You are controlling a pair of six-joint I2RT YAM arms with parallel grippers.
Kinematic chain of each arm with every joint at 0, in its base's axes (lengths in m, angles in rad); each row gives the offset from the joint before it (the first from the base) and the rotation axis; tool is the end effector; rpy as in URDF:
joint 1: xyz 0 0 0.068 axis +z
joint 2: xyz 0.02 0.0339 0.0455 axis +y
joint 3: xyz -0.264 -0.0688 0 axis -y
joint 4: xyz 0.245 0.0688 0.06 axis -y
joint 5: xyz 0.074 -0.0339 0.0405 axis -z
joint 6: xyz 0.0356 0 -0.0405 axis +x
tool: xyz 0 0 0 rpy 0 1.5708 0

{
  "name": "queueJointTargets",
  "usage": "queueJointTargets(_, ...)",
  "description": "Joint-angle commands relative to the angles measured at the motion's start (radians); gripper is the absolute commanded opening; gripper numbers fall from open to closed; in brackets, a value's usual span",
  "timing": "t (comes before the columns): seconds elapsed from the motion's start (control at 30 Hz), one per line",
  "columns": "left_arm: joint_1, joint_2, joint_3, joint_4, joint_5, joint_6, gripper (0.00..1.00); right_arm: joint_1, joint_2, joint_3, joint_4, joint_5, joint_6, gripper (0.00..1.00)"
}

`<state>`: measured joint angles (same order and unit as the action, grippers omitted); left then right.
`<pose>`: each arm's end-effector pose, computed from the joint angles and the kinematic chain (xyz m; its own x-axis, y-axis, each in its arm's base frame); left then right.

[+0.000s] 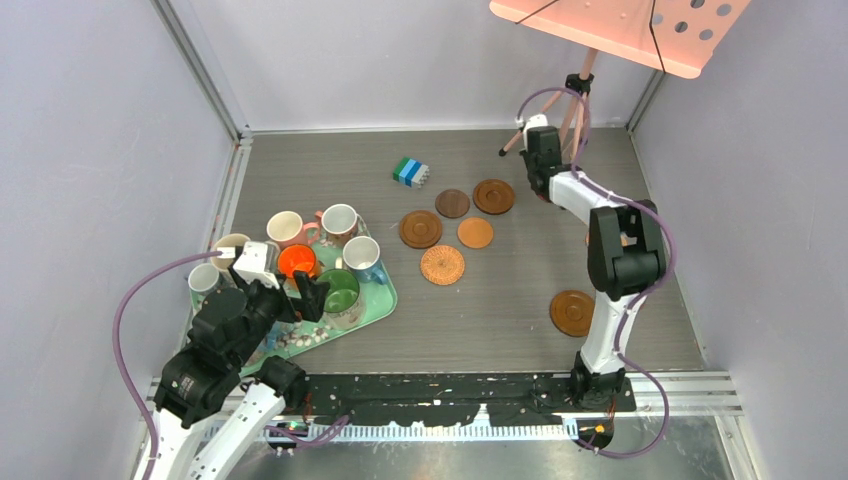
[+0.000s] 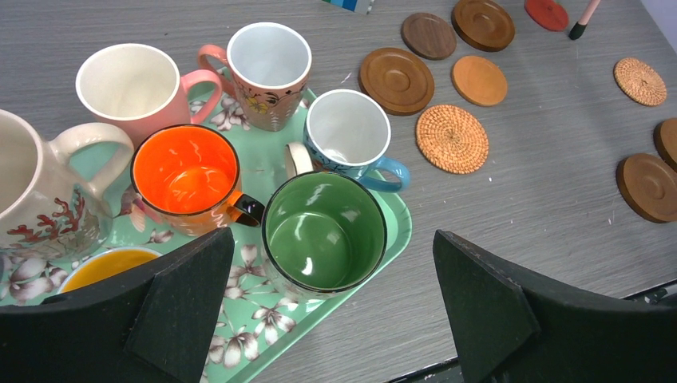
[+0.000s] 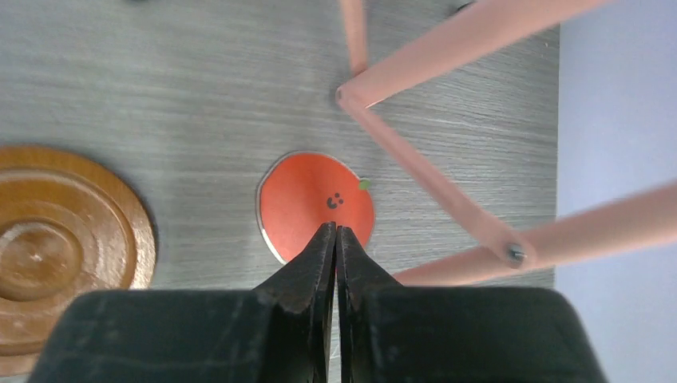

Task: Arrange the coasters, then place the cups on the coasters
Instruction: Move the coaster to the center of the board.

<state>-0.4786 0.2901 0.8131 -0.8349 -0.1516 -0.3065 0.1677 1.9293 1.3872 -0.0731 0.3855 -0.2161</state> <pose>0.0497 -0.0197 0.3299 -0.3586 -0.1500 -0.9214 0.2302 0.9423 -0.2430 0.4369 0.0604 0.2240 -0.5876 -0.3010 -0.7511 0.0227 0.9218 -0.3871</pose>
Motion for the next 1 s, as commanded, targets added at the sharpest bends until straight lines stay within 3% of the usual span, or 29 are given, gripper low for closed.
queueJointTargets(0.0, -0.005, -0.007, -0.002, 0.033, 0.030, 0.015, 0.99, 0.049, 0.066, 0.023, 0.047, 0.128, -0.324, 0.09)
queueJointTargets(0.57, -0.004, 0.012, -0.003, 0.043, 0.057, 0.023, 0.99, 0.050, 0.320, 0.213, 0.142, 0.171, -0.606, 0.09)
queueJointTargets(0.97, -0.003, 0.021, -0.002, 0.042, 0.050, 0.026, 0.99, 0.050, 0.370, 0.267, 0.037, 0.093, -0.647, 0.09)
